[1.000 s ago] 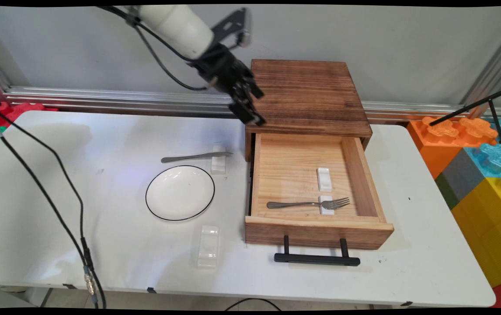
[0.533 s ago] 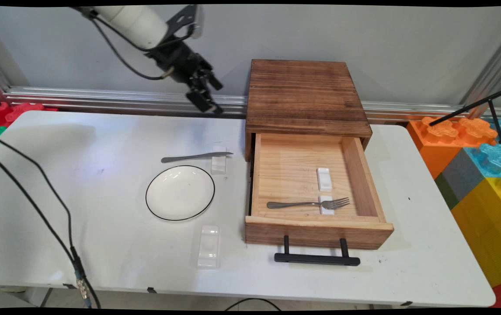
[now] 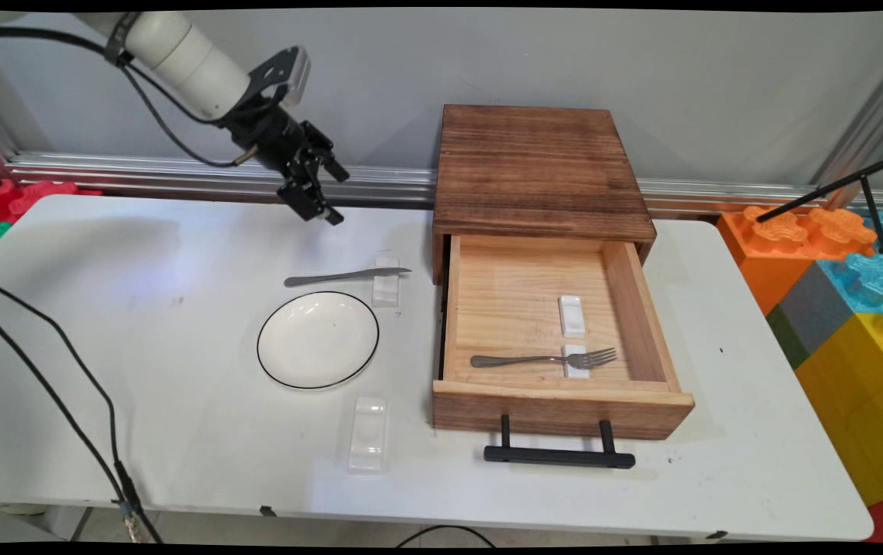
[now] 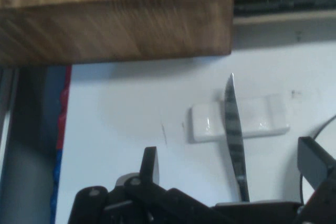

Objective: Pick up the knife from the left of the white plate

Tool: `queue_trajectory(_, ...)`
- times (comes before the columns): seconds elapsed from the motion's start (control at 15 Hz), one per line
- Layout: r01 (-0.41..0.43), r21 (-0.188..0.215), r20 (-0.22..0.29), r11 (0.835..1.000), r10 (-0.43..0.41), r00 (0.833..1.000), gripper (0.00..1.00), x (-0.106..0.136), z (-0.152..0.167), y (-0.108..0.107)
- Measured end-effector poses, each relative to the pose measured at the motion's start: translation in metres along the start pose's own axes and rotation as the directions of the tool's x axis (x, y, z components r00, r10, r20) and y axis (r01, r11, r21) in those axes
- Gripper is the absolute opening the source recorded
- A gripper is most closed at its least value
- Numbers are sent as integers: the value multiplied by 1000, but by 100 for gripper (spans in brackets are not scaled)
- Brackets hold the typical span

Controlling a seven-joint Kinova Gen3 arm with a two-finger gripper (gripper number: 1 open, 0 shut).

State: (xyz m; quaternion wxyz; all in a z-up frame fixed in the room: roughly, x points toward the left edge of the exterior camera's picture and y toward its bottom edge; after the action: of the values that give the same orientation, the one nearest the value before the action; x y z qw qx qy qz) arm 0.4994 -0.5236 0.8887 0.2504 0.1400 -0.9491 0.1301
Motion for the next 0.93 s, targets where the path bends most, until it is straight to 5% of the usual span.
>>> queue_trajectory(0.4, -71, -20, -10, 997, 71, 997, 100, -28, 19, 5)
queue_trajectory(0.93, -67, -19, 25, 998, 68, 997, 100, -28, 38, 3)
